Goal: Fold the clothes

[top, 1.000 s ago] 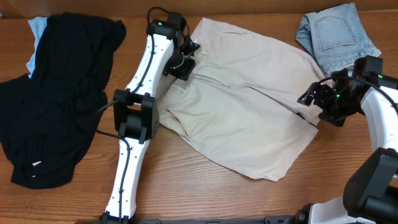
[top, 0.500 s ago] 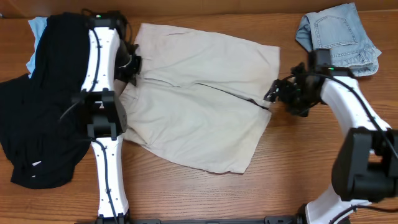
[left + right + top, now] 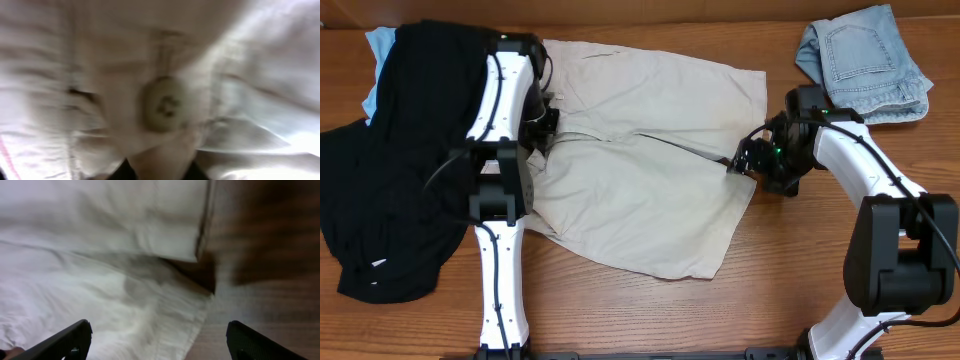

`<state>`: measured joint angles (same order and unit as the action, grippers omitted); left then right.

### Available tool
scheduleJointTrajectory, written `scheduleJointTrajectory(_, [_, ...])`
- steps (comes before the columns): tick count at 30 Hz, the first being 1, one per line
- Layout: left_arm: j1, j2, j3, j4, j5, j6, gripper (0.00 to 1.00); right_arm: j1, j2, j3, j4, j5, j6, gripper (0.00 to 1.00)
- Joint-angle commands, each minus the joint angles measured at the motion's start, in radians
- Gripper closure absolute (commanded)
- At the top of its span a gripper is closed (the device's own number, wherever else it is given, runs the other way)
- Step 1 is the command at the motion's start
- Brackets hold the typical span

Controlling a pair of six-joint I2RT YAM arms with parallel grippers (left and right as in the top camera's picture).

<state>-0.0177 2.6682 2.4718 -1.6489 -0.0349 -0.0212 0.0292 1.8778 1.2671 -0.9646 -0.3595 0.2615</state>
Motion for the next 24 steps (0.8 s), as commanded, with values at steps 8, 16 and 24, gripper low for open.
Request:
scheduleJointTrajectory(8, [0.050, -0.039, -0.012, -0.003, -0.043, -0.015, 0.00, 0.190, 0.000, -0.176, 0.003, -0.019, 0.053, 0.18])
scheduleJointTrajectory(16, [0.050, -0.060, 0.113, -0.042, -0.011, -0.021, 0.00, 0.372, 0.000, -0.270, 0.047, 0.051, 0.248, 0.55])
scheduleJointTrajectory(24, [0.046, -0.172, 0.212, -0.041, 0.051, -0.019, 0.00, 0.311, 0.000, -0.272, 0.068, 0.232, 0.282, 0.91])
